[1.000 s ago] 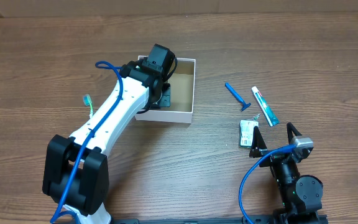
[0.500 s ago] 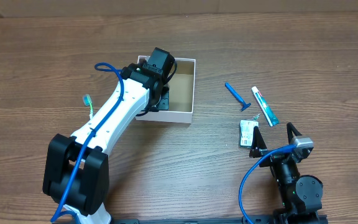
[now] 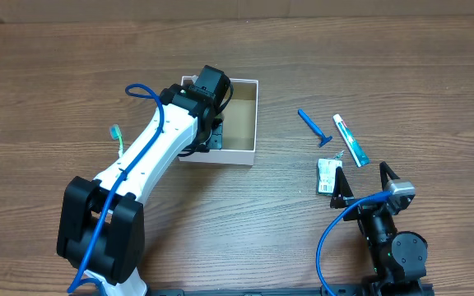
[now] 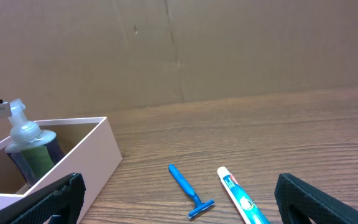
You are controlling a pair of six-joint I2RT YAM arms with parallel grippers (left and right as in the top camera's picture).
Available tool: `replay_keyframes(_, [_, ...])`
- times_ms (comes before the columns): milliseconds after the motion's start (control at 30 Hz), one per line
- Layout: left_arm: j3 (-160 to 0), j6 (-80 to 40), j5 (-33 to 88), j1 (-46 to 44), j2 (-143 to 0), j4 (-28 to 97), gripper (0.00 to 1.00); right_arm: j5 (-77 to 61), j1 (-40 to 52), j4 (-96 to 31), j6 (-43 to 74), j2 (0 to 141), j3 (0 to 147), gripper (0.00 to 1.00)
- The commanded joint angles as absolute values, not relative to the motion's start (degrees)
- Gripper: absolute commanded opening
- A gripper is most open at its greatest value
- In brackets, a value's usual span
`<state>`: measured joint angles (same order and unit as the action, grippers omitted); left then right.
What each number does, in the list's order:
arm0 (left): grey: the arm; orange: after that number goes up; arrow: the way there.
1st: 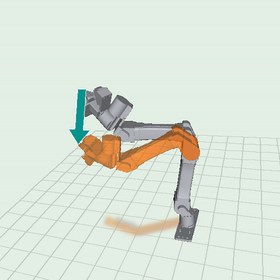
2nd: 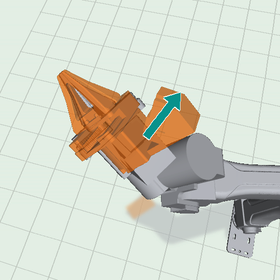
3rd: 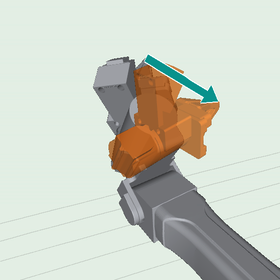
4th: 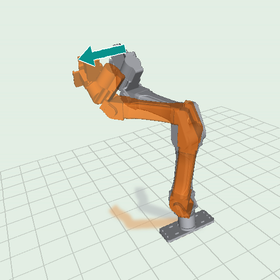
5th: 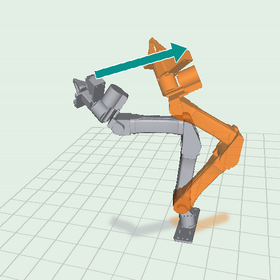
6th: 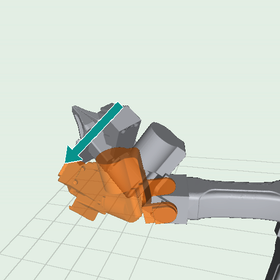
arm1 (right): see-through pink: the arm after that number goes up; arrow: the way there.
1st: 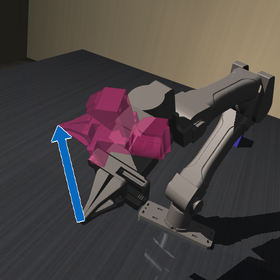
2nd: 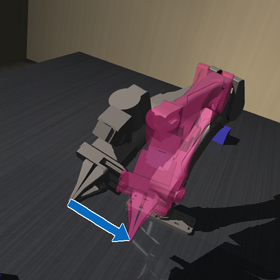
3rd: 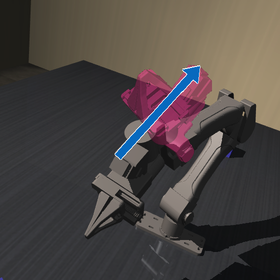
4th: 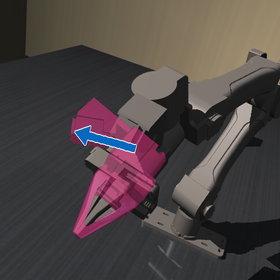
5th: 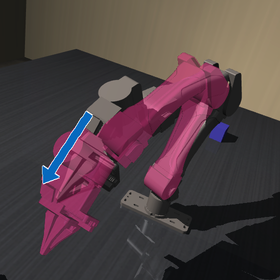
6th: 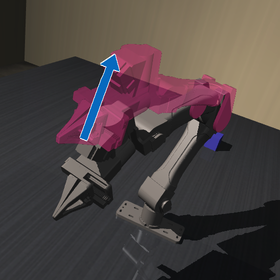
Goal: Pack container
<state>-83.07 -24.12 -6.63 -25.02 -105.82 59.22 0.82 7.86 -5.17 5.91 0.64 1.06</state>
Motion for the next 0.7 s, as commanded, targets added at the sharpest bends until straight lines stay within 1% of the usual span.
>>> replay_keyframes(0, [-82.43, -25.34, -3.4, -25.26, -106.61, 59.79, 0.04, 0.71, 7.42, -4.84, 5.54, 0.27, 0.47, 1.0])
replay_keyframes(100, [-82.43, -25.34, -1.8, -25.52, -106.61, 59.79, 0.04, 0.71, 7.42, -4.84, 5.54, 0.27, 0.47, 1.0])
replay_keyframes(400, [-82.46, -26.37, -1.87, -27.59, -106.59, 61.1, 0.04, 0.71, 7.42, -4.82, 5.54, 0.27, 0.47, 1.0])
replay_keyframes(667, [-82.46, -26.44, -1.91, -27.73, -105.91, 61.82, 0.04, 0.71, 7.42, -4.82, 5.54, 0.27, 0.47, 1.0])
